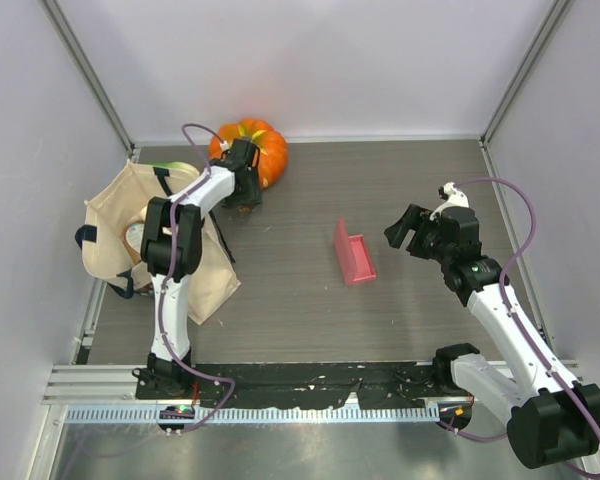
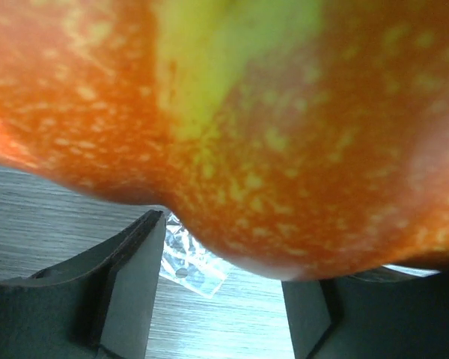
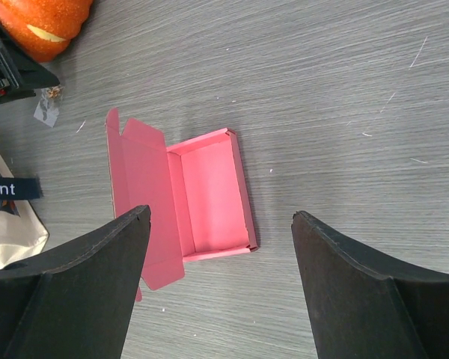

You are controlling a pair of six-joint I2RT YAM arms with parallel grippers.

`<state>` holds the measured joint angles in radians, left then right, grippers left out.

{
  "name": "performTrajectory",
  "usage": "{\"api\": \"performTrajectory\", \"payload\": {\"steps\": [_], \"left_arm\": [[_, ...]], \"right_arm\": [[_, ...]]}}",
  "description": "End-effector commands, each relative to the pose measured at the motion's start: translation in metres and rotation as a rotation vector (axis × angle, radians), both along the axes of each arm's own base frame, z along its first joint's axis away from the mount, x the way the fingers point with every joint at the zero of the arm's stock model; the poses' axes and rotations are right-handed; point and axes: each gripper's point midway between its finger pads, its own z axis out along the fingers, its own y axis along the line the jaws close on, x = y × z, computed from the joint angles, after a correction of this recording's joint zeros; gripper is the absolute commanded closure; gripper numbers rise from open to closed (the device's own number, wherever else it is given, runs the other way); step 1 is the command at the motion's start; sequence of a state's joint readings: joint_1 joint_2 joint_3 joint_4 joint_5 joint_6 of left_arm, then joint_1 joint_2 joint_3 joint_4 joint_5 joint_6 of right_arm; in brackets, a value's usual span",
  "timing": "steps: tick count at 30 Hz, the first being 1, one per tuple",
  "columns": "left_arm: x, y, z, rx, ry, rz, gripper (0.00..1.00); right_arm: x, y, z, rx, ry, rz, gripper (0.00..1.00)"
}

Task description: Fold the paper box

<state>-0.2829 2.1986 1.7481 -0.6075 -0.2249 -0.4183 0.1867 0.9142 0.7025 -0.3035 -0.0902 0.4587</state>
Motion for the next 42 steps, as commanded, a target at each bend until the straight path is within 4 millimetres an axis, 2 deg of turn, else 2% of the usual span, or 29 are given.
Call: {"api": "performTrajectory", "payload": {"steps": [1, 9, 13, 16, 20, 22, 26, 27, 28, 30, 31, 33, 34, 35, 37, 39, 40, 42], "left_arm": [[-0.007, 0.006, -0.018, 0.034, 0.06, 0.024, 0.39], [-0.04, 0.017, -0.043, 0.071, 0.13, 0.065, 0.49], [-0.046, 0.016, -0.047, 0.064, 0.132, 0.065, 0.61], [-0.047, 0.015, -0.043, 0.066, 0.118, 0.065, 0.74], [-0.054, 0.013, -0.034, 0.084, 0.106, 0.066, 0.86], [-0.055, 0.01, -0.021, 0.081, 0.068, 0.068, 0.92], [-0.068, 0.005, -0.004, 0.082, 0.034, 0.066, 0.95], [-0.069, 0.002, 0.01, 0.061, 0.001, 0.067, 0.95], [-0.071, -0.002, 0.017, 0.05, -0.012, 0.059, 0.95], [-0.082, -0.024, 0.031, 0.019, -0.024, 0.004, 0.95], [-0.085, -0.036, 0.05, -0.016, -0.061, -0.024, 0.95], [-0.101, -0.079, 0.074, -0.101, -0.088, -0.137, 0.95], [-0.107, -0.095, 0.096, -0.146, -0.125, -0.184, 0.95], [-0.117, -0.123, 0.112, -0.185, -0.154, -0.255, 0.94], [-0.133, -0.158, 0.146, -0.239, -0.225, -0.339, 0.94], [-0.138, -0.182, 0.172, -0.281, -0.291, -0.377, 0.92], [-0.15, -0.206, 0.186, -0.316, -0.314, -0.436, 0.91], [-0.16, -0.231, 0.185, -0.322, -0.312, -0.496, 0.91]], "right_arm": [[0.004, 0.004, 0.021, 0.034, -0.07, 0.011, 0.19], [-0.001, 0.003, 0.023, 0.034, -0.075, 0.004, 0.19], [-0.004, 0.003, 0.028, 0.041, -0.087, 0.004, 0.19], [-0.006, 0.002, 0.032, 0.044, -0.094, 0.003, 0.19], [-0.006, 0.002, 0.031, 0.048, -0.09, 0.001, 0.19], [-0.006, 0.003, 0.029, 0.049, -0.088, 0.005, 0.19], [-0.005, 0.005, 0.017, 0.052, -0.059, 0.011, 0.2], [-0.005, 0.007, 0.013, 0.055, -0.05, 0.015, 0.2], [-0.004, 0.007, 0.01, 0.057, -0.043, 0.017, 0.2], [-0.004, 0.009, -0.005, 0.06, 0.0, 0.023, 0.2], [-0.004, 0.009, -0.011, 0.057, 0.017, 0.026, 0.2], [-0.004, 0.009, -0.021, 0.047, 0.049, 0.022, 0.2], [-0.005, 0.007, -0.024, 0.038, 0.063, 0.018, 0.2], [-0.004, 0.004, -0.024, 0.029, 0.062, 0.002, 0.2], [-0.004, -0.004, -0.02, 0.007, 0.051, -0.043, 0.2], [-0.003, -0.01, -0.014, -0.003, 0.03, -0.077, 0.19], [-0.004, -0.013, -0.007, 0.0, 0.019, -0.091, 0.19], [-0.005, -0.014, 0.0, 0.004, 0.002, -0.1, 0.19]]}}
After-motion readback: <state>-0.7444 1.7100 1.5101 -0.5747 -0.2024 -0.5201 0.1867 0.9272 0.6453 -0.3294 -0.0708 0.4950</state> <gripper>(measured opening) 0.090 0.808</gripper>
